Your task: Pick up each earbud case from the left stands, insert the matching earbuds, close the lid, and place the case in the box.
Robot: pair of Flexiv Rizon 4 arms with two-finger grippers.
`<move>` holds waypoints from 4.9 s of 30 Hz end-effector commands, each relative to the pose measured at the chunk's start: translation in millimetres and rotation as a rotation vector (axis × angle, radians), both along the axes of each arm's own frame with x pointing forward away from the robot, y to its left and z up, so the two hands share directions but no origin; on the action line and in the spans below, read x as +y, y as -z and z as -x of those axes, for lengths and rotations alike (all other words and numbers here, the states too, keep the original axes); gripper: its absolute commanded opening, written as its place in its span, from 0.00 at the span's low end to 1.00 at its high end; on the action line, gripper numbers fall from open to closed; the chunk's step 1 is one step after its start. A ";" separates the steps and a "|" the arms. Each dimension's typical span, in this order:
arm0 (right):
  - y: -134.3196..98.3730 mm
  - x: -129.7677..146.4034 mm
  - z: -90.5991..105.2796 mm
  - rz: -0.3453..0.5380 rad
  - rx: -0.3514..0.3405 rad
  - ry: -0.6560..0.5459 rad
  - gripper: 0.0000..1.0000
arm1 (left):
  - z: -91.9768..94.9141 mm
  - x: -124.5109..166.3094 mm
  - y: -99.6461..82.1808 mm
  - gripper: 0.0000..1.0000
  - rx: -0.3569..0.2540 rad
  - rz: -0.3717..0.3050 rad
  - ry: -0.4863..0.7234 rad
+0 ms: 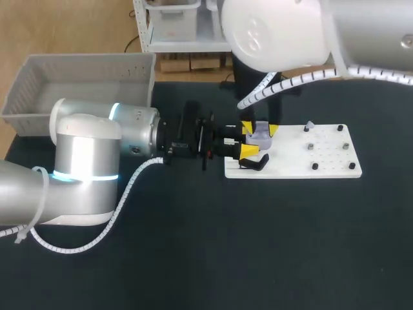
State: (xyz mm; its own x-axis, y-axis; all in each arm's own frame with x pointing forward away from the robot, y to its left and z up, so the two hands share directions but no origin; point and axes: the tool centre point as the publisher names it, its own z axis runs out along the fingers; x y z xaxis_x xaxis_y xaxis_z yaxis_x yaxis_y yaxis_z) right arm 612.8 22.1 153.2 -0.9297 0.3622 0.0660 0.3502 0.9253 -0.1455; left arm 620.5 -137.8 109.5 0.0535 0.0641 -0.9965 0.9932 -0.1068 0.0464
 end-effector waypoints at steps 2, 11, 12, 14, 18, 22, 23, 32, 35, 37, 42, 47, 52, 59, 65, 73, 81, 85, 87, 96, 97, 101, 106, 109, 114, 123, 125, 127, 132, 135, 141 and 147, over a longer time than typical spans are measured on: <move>-20.9 -17.0 23.5 -0.101 -0.047 -0.053 0.51 | 1.2 -0.4 0.8 0.00 -0.003 0.003 -0.006; -51.6 -56.9 37.7 -0.276 -0.246 -0.256 0.46 | 1.2 -0.4 0.8 0.00 -0.003 0.003 -0.006; -53.7 -62.0 35.5 -0.269 -0.261 -0.256 0.46 | 1.2 -0.4 0.8 0.00 -0.003 0.003 -0.006; -56.6 -70.5 30.3 -0.249 -0.275 -0.264 0.45 | 1.2 -0.4 0.8 0.00 -0.003 0.003 -0.006; -56.9 -85.8 15.6 -0.205 -0.296 -0.280 0.41 | 1.2 -0.4 0.8 0.00 -0.003 0.003 -0.006; -54.9 -100.9 -1.0 -0.203 -0.319 -0.271 0.43 | 1.2 -0.4 0.8 0.00 -0.003 0.003 -0.006; -53.2 -105.0 -6.0 -0.195 -0.326 -0.266 0.45 | 1.2 -0.4 0.8 0.00 -0.003 0.003 -0.006; -25.5 -127.9 -46.0 -0.217 -0.281 -0.241 0.37 | 1.2 -0.4 0.8 0.00 -0.003 0.003 -0.006; -12.4 -130.9 -56.6 -0.213 -0.257 -0.245 0.40 | 1.2 -0.4 0.8 0.00 -0.003 0.003 -0.006; -2.7 -131.7 -63.1 -0.212 -0.240 -0.249 0.41 | 1.2 -0.4 0.8 0.00 -0.003 0.003 -0.006; 18.4 -132.7 -72.8 -0.228 -0.209 -0.249 0.48 | 1.2 -0.4 0.8 0.00 -0.003 0.003 -0.006; 38.6 -132.2 -79.5 -0.252 -0.195 -0.238 0.47 | 1.2 -0.4 0.8 0.00 -0.003 0.003 -0.006; 55.9 -130.5 -85.3 -0.264 -0.194 -0.234 0.46 | 1.2 -0.4 0.8 0.00 -0.003 0.003 -0.006; 63.8 -130.5 -88.3 -0.299 -0.196 -0.213 1.00 | 1.2 -0.4 0.8 0.00 -0.003 0.003 -0.006; 63.8 -130.5 -88.3 -0.299 -0.196 -0.213 1.00 | 1.2 -0.4 0.8 0.00 -0.003 0.003 -0.006; 63.8 -130.5 -88.3 -0.299 -0.196 -0.213 1.00 | 1.2 -0.4 0.8 0.00 -0.003 0.003 -0.006; 64.9 -133.5 -94.6 -0.313 -0.192 -0.226 1.00 | 1.2 -0.4 0.8 0.00 -0.003 0.003 -0.006; 64.4 -133.2 -98.7 -0.291 -0.204 -0.268 1.00 | 1.2 -0.4 0.8 0.00 -0.003 0.003 -0.006; 67.8 -131.2 -100.1 -0.296 -0.208 -0.274 1.00 | 1.2 -0.4 0.8 0.00 -0.003 0.003 -0.006; 88.5 -129.1 -110.9 -0.258 -0.275 -0.309 1.00 | 1.2 -0.4 0.8 0.00 -0.003 0.003 -0.006; 89.6 -130.2 -112.8 -0.253 -0.285 -0.301 1.00 | 1.2 -0.4 0.8 0.00 -0.003 0.003 -0.006; 97.7 -138.4 -123.1 -0.249 -0.287 -0.263 1.00 | 1.2 -0.4 0.8 0.00 -0.003 0.003 -0.006; 102.1 -141.5 -126.6 -0.247 -0.280 -0.265 1.00 | 1.2 -0.4 0.8 0.00 -0.003 0.003 -0.006; 104.3 -139.8 -127.6 -0.241 -0.273 -0.278 0.90 | 1.2 -0.4 0.8 0.00 -0.003 0.003 -0.006; 108.3 -136.2 -131.5 -0.253 -0.259 -0.287 0.46 | 1.2 -0.4 0.8 0.00 -0.003 0.003 -0.006; 117.8 -137.7 -136.4 -0.266 -0.240 -0.271 0.43 | 1.2 -0.4 0.8 0.00 -0.003 0.003 -0.006; 119.3 -138.9 -138.0 -0.267 -0.237 -0.268 0.41 | 1.2 -0.4 0.8 0.00 -0.003 0.003 -0.006; 121.1 -139.9 -139.3 -0.267 -0.231 -0.265 0.41 | 1.2 -0.4 0.8 0.00 -0.003 0.003 -0.006; 126.3 -142.4 -141.6 -0.276 -0.218 -0.252 0.38 | 1.2 -0.4 0.8 0.00 -0.003 0.003 -0.006; 129.2 -143.0 -142.9 -0.287 -0.211 -0.242 0.36 | 1.2 -0.4 0.8 0.00 -0.003 0.003 -0.006; 130.9 -142.1 -143.9 -0.295 -0.206 -0.237 0.33 | 1.2 -0.4 0.8 0.00 -0.003 0.003 -0.006; 134.8 -141.3 -143.3 -0.300 -0.198 -0.236 0.31 | 1.2 -0.4 0.8 0.00 -0.003 0.003 -0.006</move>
